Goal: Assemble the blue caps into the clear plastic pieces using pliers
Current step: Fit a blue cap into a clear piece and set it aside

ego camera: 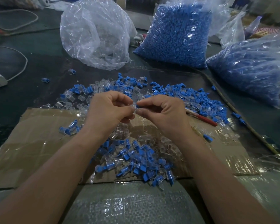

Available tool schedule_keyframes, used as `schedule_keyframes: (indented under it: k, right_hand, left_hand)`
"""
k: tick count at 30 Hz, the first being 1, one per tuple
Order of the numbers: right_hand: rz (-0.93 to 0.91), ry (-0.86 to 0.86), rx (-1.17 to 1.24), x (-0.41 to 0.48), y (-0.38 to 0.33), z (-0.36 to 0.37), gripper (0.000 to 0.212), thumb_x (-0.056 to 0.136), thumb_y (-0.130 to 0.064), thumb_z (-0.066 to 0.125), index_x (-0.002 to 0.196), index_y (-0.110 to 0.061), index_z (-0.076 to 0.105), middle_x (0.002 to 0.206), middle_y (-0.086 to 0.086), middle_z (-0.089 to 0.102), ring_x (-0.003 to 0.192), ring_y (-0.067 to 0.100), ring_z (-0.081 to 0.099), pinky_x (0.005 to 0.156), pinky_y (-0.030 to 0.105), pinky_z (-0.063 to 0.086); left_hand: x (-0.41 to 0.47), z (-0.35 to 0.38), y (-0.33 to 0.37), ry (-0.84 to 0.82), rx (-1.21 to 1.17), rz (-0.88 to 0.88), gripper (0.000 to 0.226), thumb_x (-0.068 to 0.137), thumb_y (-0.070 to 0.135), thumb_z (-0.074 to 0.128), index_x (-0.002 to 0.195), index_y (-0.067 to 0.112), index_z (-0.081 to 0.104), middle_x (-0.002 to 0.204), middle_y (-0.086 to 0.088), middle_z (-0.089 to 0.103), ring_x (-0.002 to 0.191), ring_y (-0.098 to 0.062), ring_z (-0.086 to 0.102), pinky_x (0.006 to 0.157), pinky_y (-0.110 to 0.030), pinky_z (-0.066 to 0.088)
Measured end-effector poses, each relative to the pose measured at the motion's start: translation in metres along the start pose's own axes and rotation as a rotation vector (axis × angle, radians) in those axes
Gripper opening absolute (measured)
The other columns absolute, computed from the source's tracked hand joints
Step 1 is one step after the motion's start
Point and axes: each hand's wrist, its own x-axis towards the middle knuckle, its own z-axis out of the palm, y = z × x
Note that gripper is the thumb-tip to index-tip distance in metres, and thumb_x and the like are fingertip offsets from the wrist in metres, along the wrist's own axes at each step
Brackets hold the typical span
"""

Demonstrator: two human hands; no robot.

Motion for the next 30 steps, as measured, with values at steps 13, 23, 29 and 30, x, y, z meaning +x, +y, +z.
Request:
schedule_keyframes:
  k: [13,23,29,30]
  right_hand:
    - [-0.008,-0.026,-0.004,-0.0016,0.0025,-0.0002,0.017,0.072,-0.013,0.075,0.089,-0.010,0.070,0.078,-0.004,0.068,0.071,0.007,0.065,0.068,0.022,0.056]
    - [-0.144,-0.037,-0.106,-0.0006,0.0038,-0.0039,0.029,0.072,-0.011,0.074,0.100,-0.007,0.069,0.084,-0.009,0.064,0.081,0.006,0.064,0.073,0.015,0.052]
    - [-0.216,0.042,-0.176,0.0001,0.0039,-0.0050,0.021,0.074,-0.011,0.072,0.094,-0.006,0.071,0.084,-0.003,0.067,0.077,0.009,0.063,0.072,0.021,0.052]
    - [-0.219,0.043,-0.173,0.0000,0.0035,-0.0054,0.021,0.073,-0.012,0.073,0.093,-0.006,0.072,0.083,0.000,0.068,0.076,0.009,0.063,0.071,0.022,0.053]
  left_hand:
    - [-0.0030,-0.0005,0.0043,-0.075,0.011,0.045,0.021,0.077,-0.006,0.065,0.077,0.015,0.061,0.055,0.002,0.066,0.051,-0.011,0.065,0.049,-0.018,0.052]
    - [-0.0032,-0.0005,0.0066,-0.089,-0.092,-0.013,0.017,0.076,-0.006,0.065,0.076,0.010,0.063,0.055,0.000,0.067,0.048,-0.009,0.063,0.047,-0.018,0.052]
    - [-0.0034,-0.0016,0.0091,-0.159,-0.185,-0.092,0.013,0.075,-0.005,0.063,0.076,0.007,0.062,0.058,-0.004,0.068,0.049,-0.013,0.065,0.047,-0.020,0.052]
    - [-0.0035,-0.0015,0.0091,-0.168,-0.189,-0.097,0.012,0.075,-0.005,0.063,0.076,0.007,0.062,0.059,-0.004,0.068,0.049,-0.013,0.064,0.046,-0.020,0.052]
